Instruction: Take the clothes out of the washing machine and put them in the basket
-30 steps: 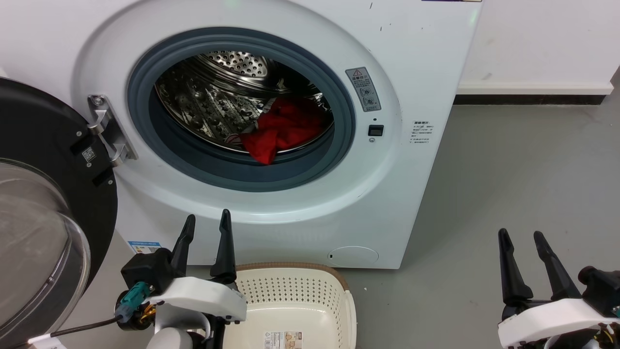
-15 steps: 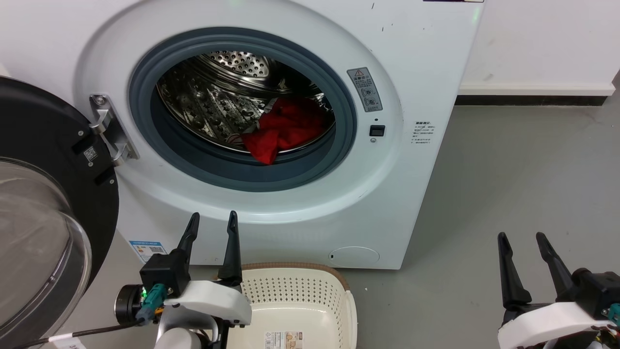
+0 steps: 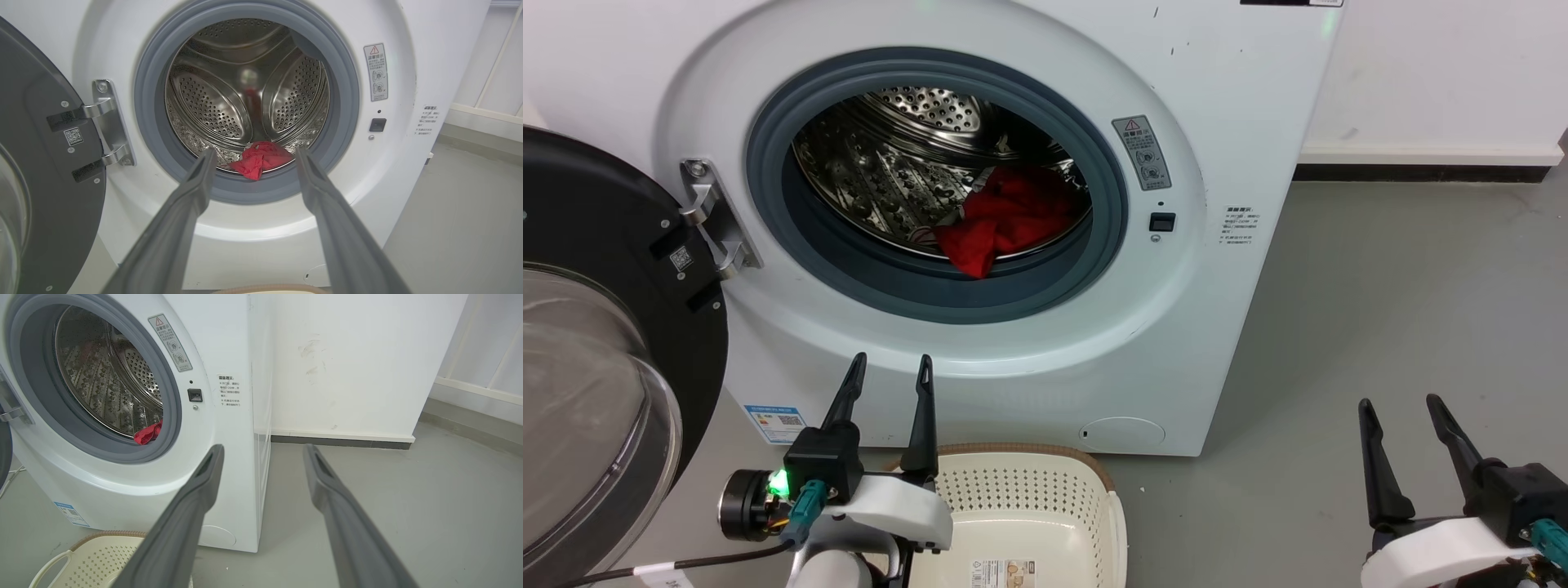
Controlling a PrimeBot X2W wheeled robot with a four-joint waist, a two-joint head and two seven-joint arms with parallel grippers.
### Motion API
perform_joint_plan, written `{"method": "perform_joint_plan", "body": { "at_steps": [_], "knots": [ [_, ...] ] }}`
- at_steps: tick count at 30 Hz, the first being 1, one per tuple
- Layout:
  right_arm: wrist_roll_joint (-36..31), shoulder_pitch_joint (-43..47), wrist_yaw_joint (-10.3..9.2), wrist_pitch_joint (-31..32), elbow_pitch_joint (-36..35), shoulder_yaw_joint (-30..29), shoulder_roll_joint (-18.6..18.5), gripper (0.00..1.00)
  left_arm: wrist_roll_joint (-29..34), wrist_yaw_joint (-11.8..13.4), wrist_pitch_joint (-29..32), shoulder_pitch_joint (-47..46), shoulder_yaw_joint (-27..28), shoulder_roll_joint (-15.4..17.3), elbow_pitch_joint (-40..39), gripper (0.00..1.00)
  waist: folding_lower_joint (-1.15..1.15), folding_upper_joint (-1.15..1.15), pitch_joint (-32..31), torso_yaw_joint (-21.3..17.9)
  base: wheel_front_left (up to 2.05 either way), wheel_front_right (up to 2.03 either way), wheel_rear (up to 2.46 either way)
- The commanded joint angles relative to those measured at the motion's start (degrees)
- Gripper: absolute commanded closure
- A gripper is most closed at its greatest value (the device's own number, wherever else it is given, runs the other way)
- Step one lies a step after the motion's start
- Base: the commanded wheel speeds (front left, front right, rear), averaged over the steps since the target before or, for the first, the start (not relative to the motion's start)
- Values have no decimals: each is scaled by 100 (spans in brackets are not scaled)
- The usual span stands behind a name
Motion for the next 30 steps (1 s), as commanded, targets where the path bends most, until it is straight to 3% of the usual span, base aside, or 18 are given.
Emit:
{"method": "perform_joint_plan", "body": {
  "at_steps": [1, 7, 30],
  "knots": [
    [-115, 32, -2, -1, -57, 3, 10, 0, 104, 18, -55, -41, -6, 6, 2, 0, 0, 0, -1, 3, 0, 0, 0],
    [-412, 85, -3, -35, -88, -4, 11, 0, 382, 41, -140, -56, -7, 4, 76, 0, 0, 0, 6, 20, 0, 0, 0],
    [-236, -48, -2, 26, -147, 52, 11, 0, 293, 58, -138, -230, 49, 1, 316, 0, 0, 0, 211, -24, 0, 0, 0]
  ]
}}
